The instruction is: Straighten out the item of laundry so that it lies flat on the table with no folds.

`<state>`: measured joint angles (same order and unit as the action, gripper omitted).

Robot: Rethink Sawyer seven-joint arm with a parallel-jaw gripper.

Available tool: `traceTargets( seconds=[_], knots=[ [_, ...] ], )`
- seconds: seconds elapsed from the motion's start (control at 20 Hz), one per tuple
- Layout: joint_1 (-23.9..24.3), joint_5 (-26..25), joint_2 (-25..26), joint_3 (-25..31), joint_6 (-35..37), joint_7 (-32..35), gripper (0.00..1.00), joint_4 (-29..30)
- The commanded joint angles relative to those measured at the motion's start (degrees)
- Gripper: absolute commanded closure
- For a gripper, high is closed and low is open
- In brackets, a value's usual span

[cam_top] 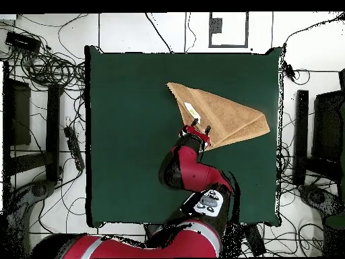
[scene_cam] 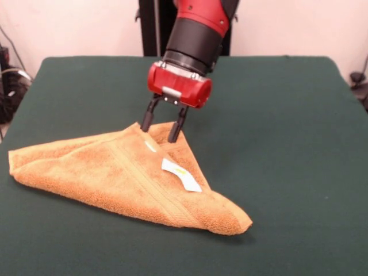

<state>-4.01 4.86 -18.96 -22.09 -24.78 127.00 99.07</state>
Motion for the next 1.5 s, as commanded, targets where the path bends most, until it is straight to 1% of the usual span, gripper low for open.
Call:
traceTargets(
  seconds=[0.05,0.2,0.4,0.55,0.65,0.85,1.25,1.5],
  knots=[
    [0.83,1.53,1.73,13.68,9.86,9.83,0.00,0.91],
    [0.09,3.24,3.40,13.53,9.02,10.76,0.00,1.13],
    [-2.23,6.29,5.86,11.54,7.62,10.89,0.00,0.50],
    [-3.60,8.10,6.31,10.02,8.53,9.91,0.00,0.32],
    [-4.61,9.77,7.00,8.95,7.39,10.06,0.00,0.32],
    [-5.77,11.21,7.27,6.92,5.17,9.32,0.00,0.41],
    [-4.55,9.46,6.66,5.92,3.94,7.99,0.00,0.14],
    [-2.83,6.89,5.54,5.99,3.38,7.28,0.00,0.49]
  ],
)
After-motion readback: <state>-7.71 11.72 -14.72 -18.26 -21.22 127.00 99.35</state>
